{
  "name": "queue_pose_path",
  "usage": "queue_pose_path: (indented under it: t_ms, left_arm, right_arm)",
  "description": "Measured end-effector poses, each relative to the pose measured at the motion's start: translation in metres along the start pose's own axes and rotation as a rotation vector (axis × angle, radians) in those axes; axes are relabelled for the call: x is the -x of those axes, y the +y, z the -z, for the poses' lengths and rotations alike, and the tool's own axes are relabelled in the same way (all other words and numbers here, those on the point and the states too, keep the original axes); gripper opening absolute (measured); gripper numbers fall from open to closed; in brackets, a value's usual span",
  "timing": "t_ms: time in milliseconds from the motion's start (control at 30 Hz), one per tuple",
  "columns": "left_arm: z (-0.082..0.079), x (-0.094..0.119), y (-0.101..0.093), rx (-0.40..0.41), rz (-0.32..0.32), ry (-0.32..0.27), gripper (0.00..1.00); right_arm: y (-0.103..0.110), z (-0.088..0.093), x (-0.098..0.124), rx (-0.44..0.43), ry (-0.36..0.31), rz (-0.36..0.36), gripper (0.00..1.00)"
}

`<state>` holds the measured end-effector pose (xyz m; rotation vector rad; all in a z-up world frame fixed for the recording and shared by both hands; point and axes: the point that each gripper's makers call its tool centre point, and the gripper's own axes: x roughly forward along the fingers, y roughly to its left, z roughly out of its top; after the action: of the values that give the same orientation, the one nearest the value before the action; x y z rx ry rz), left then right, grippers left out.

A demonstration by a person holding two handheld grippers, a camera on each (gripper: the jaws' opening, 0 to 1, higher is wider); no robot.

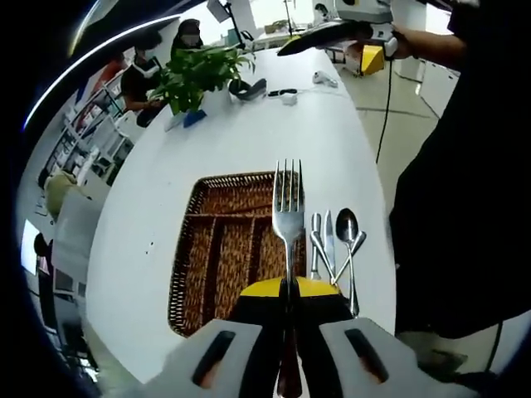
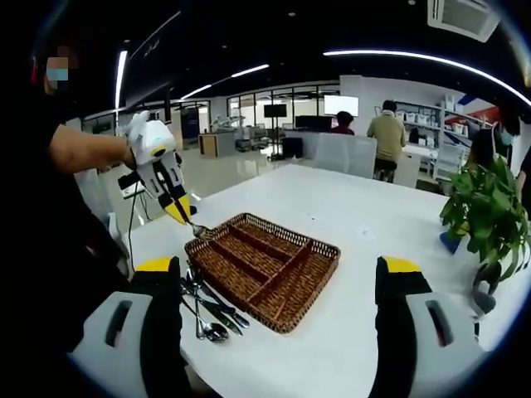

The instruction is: Arrange the knives, forks, and spoons in their matching storage slots by inserting each utensil handle-first until every utensil is classified and aligned in the correct compartment

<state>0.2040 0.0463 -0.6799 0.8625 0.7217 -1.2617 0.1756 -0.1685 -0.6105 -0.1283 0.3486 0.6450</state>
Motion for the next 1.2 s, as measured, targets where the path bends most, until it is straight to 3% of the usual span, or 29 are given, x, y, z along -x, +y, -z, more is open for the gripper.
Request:
queue_pose_path:
  t_ms: [233, 800, 1000, 1200]
  left_arm:
    - [0.008, -0.004, 0.013, -0.019, -0.008, 0.015, 0.01]
    - [0.018, -0.008, 0.056, -0.017, -0.050, 0.032, 0.01]
    - [0.025, -0.011, 0.064, -0.017, -0.064, 0.049, 0.01]
    - [0.034, -0.013, 0.074, -0.008, -0.072, 0.057, 0.01]
  right_arm:
    - [-0.001, 0.005, -0.001, -0.021, 0.014, 0.008, 1.00]
    - [-0.008, -0.005, -0.017, -0.001, 0.014, 0.002, 1.00]
    - [-0.012, -0.001, -0.026, 0.007, 0.051, -0.014, 1.00]
    - [-0.010, -0.012, -0.036, 0.023, 0.049, -0.020, 1.00]
